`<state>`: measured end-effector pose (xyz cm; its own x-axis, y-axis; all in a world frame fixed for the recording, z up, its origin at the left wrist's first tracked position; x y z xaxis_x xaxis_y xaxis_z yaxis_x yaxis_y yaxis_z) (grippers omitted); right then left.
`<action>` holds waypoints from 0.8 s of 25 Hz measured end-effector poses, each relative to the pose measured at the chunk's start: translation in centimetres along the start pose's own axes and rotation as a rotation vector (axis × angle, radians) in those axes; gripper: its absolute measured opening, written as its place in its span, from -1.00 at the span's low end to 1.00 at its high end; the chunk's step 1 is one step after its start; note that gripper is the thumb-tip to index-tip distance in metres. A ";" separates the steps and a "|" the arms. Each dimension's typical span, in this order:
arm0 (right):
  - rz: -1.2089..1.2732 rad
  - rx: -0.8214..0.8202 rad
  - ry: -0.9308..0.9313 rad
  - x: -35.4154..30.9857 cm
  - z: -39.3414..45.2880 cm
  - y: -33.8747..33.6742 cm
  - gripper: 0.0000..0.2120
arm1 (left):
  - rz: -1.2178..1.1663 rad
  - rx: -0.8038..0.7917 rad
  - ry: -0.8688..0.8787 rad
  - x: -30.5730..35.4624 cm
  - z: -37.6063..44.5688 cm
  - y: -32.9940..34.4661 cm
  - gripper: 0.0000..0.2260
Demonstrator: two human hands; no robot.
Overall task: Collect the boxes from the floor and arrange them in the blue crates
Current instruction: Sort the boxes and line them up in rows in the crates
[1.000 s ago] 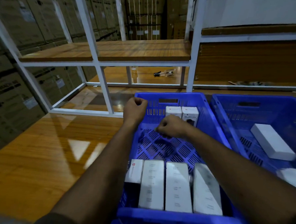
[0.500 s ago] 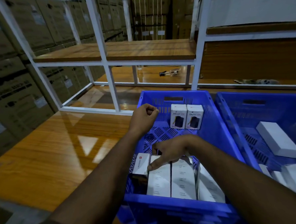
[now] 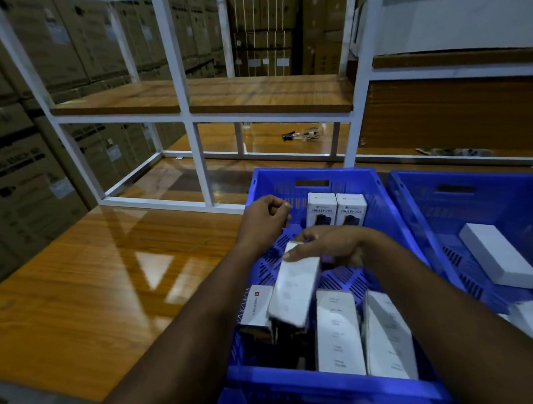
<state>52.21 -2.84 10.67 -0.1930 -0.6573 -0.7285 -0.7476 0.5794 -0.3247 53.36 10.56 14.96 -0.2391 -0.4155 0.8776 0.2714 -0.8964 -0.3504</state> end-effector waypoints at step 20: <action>0.865 0.238 -0.241 0.2 -0.3 -5.7 -0.71 | -0.446 -0.121 -0.445 -0.9 -2.2 2.1 -0.71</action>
<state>56.27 -6.42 12.61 -0.4654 0.1522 -0.8719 -0.2497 0.9225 0.2944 52.06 8.67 12.73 0.1117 0.0819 0.9904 0.1221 -0.9902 0.0681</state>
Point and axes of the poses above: each hand's wrist, its own z-axis towards the middle knuckle, its own y-axis out of the palm, x = y × z, the point moved 9 cm from there along z, towards the middle knuckle, and after that the axes turned 9 degrees about y, right-handed, at the moved point
